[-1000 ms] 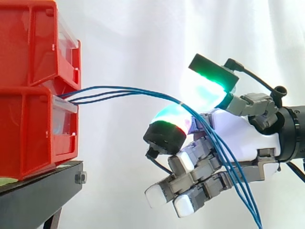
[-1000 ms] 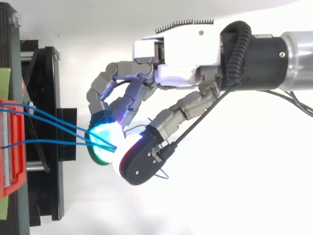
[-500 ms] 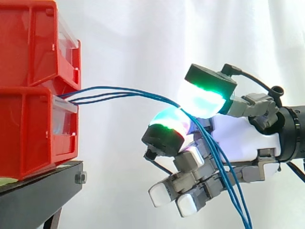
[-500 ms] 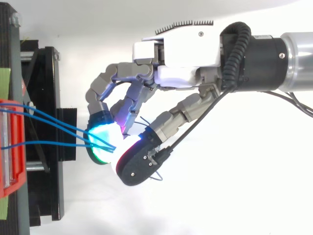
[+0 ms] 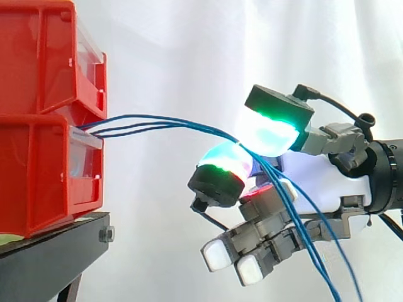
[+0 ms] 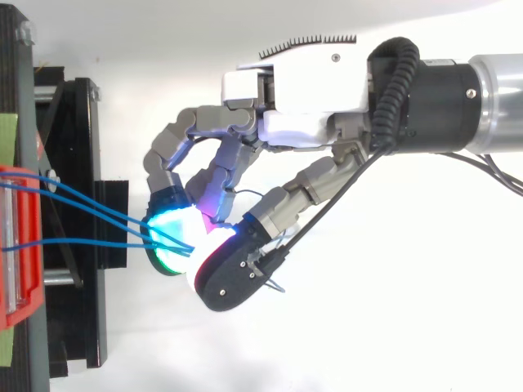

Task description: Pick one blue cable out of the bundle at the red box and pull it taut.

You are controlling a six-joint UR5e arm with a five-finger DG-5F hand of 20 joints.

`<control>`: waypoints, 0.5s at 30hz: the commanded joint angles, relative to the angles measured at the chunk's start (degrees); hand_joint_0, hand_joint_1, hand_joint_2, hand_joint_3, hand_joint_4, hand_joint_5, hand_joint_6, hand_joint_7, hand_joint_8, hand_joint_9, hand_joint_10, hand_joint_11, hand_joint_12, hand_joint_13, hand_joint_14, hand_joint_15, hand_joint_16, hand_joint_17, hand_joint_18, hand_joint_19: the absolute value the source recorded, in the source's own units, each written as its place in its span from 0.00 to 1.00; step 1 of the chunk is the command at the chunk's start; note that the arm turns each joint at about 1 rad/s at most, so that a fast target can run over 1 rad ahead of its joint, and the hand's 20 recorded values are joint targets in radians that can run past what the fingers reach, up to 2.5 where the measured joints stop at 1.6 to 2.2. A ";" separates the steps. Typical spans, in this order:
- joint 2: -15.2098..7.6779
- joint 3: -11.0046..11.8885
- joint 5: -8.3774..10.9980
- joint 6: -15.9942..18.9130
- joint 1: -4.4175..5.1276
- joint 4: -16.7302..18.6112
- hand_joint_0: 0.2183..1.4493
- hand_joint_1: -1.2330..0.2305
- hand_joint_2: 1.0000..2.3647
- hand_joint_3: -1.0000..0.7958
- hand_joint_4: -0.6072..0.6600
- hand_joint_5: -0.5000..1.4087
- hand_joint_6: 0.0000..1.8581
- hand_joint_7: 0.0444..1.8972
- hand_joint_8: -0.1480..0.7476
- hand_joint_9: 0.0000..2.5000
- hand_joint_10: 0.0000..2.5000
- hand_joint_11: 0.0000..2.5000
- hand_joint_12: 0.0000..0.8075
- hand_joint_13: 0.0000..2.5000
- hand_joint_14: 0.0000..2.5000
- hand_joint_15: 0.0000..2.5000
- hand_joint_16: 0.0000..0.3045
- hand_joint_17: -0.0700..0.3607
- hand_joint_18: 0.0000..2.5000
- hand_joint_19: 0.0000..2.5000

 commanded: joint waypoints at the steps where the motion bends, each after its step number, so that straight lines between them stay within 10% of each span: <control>1: 0.00 0.01 0.08 0.00 0.00 0.00 0.44 0.21 0.01 0.37 0.53 0.17 0.50 0.54 0.60 0.48 0.00 0.52 0.48 0.32 0.01 0.15 0.17 0.44 0.31 0.15; 15: 0.00 0.01 0.08 0.00 0.00 0.00 0.49 0.17 0.00 0.32 0.57 0.17 0.50 0.54 0.58 0.49 0.00 0.54 0.47 0.33 0.01 0.16 0.16 0.42 0.30 0.15</control>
